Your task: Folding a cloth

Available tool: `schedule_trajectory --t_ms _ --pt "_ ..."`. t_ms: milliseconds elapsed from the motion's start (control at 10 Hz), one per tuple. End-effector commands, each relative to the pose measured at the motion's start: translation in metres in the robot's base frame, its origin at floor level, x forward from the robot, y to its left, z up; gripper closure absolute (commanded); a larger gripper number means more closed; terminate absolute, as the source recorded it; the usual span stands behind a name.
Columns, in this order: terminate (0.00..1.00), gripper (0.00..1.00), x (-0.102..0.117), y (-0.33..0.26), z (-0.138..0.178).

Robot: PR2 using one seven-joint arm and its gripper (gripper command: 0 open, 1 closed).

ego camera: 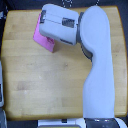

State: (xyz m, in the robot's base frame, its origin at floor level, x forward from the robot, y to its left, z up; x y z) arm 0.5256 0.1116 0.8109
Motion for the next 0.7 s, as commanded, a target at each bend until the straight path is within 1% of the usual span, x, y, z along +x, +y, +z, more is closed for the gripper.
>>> schedule_trajectory --t_ms 0,200,300,400,500,600 --pt "0.00 1.00 0.023 0.063 -0.032" --pt "0.00 1.00 0.034 0.090 -0.038" --pt "0.00 1.00 0.046 0.108 -0.033" --pt "0.00 1.00 0.051 0.115 -0.031" --pt "0.00 1.00 0.062 0.120 -0.027" --pt "0.00 1.00 0.065 0.120 -0.026"
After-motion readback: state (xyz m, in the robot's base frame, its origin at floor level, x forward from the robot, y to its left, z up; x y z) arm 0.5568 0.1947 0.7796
